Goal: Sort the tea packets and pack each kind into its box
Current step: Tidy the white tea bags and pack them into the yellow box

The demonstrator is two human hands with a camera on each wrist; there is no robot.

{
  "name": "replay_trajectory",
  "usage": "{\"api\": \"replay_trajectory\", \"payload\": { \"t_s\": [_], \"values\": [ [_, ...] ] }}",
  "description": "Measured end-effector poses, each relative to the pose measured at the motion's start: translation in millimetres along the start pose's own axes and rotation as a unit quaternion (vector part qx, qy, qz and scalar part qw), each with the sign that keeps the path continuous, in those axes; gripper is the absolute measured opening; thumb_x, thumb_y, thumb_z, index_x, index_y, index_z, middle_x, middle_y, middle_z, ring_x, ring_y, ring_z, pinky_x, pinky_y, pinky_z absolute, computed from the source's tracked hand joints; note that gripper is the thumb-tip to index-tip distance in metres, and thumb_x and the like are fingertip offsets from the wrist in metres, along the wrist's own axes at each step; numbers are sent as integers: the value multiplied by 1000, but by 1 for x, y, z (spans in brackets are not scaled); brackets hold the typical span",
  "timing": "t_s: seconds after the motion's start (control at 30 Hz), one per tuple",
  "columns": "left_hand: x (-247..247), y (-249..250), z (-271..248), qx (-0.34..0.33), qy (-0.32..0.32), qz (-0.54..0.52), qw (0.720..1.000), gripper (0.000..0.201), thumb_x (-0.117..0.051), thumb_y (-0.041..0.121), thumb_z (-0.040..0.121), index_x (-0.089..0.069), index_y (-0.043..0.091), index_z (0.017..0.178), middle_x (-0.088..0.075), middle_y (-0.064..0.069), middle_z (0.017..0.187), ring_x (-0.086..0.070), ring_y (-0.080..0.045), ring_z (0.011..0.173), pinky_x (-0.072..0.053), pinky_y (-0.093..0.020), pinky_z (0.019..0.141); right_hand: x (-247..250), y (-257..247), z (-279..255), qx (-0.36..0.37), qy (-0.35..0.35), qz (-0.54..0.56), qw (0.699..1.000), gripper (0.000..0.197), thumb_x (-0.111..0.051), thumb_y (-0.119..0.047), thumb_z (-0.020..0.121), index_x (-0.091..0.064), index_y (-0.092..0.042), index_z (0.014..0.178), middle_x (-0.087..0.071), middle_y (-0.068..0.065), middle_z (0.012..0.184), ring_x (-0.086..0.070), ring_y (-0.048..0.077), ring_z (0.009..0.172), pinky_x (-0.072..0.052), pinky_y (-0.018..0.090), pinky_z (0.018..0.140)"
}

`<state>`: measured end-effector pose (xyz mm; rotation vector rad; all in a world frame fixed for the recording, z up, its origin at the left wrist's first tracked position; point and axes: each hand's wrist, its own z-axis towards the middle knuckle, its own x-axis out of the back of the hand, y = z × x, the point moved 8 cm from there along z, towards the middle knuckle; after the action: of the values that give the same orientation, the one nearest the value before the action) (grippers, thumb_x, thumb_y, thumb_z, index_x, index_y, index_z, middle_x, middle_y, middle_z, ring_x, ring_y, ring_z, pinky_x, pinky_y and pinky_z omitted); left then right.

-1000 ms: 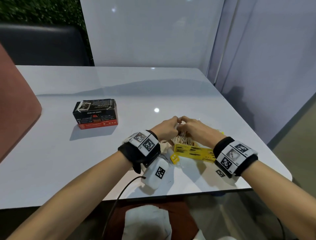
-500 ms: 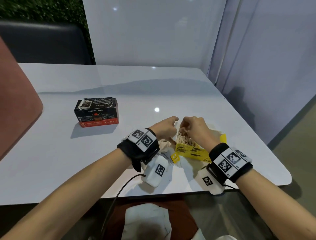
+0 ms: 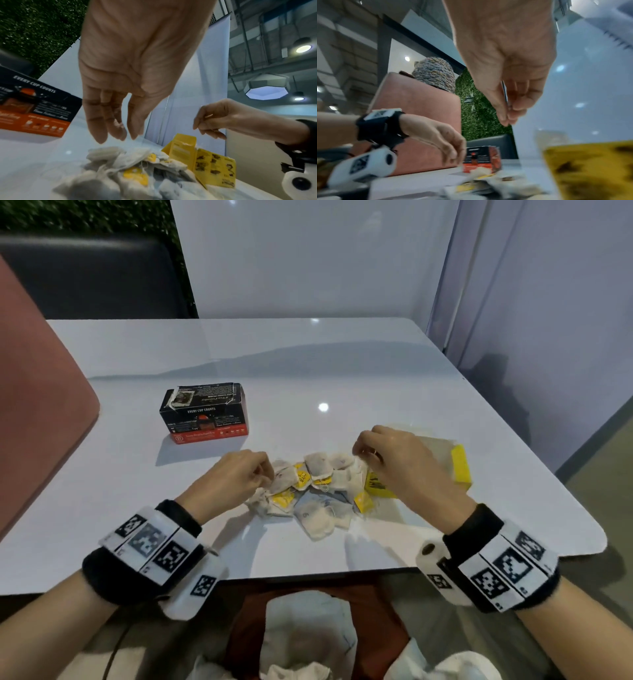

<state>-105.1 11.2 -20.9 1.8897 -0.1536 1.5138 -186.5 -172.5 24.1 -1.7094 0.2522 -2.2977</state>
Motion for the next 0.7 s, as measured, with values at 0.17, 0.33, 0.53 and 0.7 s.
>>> {"api": "replay_trajectory", "payload": {
  "t_s": [0.17,0.33,0.53,0.7],
  "values": [
    [-12,-5,-8,18,10,26,999,32,-64,24,85,-50,17,114,-44,-6,117,-46,-22,114,-38,-27,84,-61,-29,-15,-1,-188,-74,979,23,-52,-32,92,-54,-11,103,-51,5,104,-53,25,95,-36,34,66],
    [-36,5,9,15,-163,95,982,116,-77,30,72,13,39,145,23,-16,153,8,-36,143,-14,-51,114,-74,-29,-5,-24,-231,-93,968,60,-62,-31,86,-31,-13,133,-35,14,132,-38,31,120,-45,41,84],
    [-58,14,18,-20,-212,128,969,101,-71,18,79,2,32,148,-19,-12,152,-34,-29,133,-33,-37,105,-105,-25,-4,-65,-324,-86,940,88,-69,-28,81,-10,-11,145,-25,26,144,-34,46,128,-39,53,101],
    [-70,3,-8,-33,-182,85,979,101,-71,18,79,1,29,149,-23,-6,150,-30,-25,134,-29,-32,105,-102,-35,-20,-30,-272,-87,958,61,-54,-11,88,-20,-13,139,-38,18,132,-44,39,117,-44,48,85]
  ]
}}
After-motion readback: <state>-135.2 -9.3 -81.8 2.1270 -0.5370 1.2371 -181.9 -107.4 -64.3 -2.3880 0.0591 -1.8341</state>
